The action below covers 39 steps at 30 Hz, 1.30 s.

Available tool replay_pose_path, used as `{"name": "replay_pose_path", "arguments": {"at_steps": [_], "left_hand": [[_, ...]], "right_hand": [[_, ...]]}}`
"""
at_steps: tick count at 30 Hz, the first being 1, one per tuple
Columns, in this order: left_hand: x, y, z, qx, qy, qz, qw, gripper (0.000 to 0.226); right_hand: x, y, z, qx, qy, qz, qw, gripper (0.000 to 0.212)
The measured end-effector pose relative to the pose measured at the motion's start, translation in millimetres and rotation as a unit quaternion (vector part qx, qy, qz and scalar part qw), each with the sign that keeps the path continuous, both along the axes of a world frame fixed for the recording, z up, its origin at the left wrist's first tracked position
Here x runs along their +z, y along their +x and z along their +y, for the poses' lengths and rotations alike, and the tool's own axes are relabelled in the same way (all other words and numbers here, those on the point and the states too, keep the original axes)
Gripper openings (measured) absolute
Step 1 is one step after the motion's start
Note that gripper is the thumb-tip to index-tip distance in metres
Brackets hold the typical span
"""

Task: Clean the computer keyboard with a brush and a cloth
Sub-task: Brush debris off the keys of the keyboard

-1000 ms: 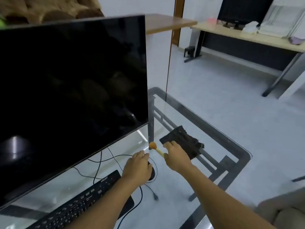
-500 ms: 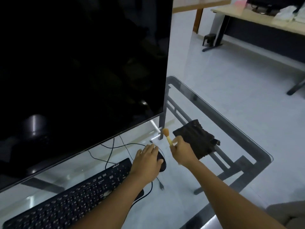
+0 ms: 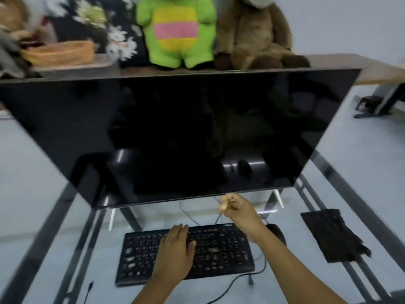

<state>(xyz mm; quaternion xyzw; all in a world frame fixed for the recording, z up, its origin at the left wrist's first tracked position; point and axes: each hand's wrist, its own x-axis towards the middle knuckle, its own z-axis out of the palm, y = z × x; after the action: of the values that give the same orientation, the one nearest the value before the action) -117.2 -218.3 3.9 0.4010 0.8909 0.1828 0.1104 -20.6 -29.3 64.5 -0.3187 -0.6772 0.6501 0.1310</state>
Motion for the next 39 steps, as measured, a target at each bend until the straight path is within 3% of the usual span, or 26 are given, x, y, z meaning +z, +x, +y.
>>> {"name": "replay_pose_path", "arguments": {"at_steps": [3,8,15,17,19,21,25,28,32,35,39], "left_hand": [[-6,-25,-49,0.081,0.012,-0.016,0.997,0.054],[-17,-56,-123,0.165,0.015,-0.044,0.985,0.065],[-47,-68,-160,0.136,0.009,-0.126,0.983,0.11],[-57,-66,-162,0.118,0.025,-0.139,0.983,0.117],[-67,-64,-163,0.103,0.043,-0.137,0.984,0.12],[-76,-62,-163,0.1,0.058,-0.125,0.985,0.121],[-87,-56,-165,0.109,0.103,-0.109,0.983,0.113],[-91,-51,-165,0.121,0.136,-0.109,0.977,0.106],[-97,-50,-169,0.141,0.12,-0.083,0.979,0.104],[-95,-47,-168,0.146,0.121,-0.065,0.98,0.098],[-99,-46,-169,0.157,0.105,-0.067,0.98,0.097]], "right_hand": [[-8,-32,-28,0.037,0.091,-0.024,0.995,0.005],[-27,-81,-87,0.117,0.241,-0.04,0.962,0.016],[-51,-111,-150,0.198,0.229,-0.087,0.949,0.004],[-59,-113,-153,0.219,0.29,-0.097,0.927,0.006],[-61,-117,-151,0.16,0.346,-0.072,0.922,0.008],[-60,-120,-150,0.12,0.333,-0.051,0.934,0.008],[-62,-127,-162,0.2,0.314,-0.1,0.923,0.009],[-65,-141,-161,0.087,0.35,-0.049,0.931,0.01],[-67,-154,-177,0.181,0.365,-0.081,0.91,0.012],[-71,-158,-176,0.119,0.369,-0.045,0.921,0.01],[-73,-155,-175,0.173,0.341,-0.07,0.921,0.007]]}}
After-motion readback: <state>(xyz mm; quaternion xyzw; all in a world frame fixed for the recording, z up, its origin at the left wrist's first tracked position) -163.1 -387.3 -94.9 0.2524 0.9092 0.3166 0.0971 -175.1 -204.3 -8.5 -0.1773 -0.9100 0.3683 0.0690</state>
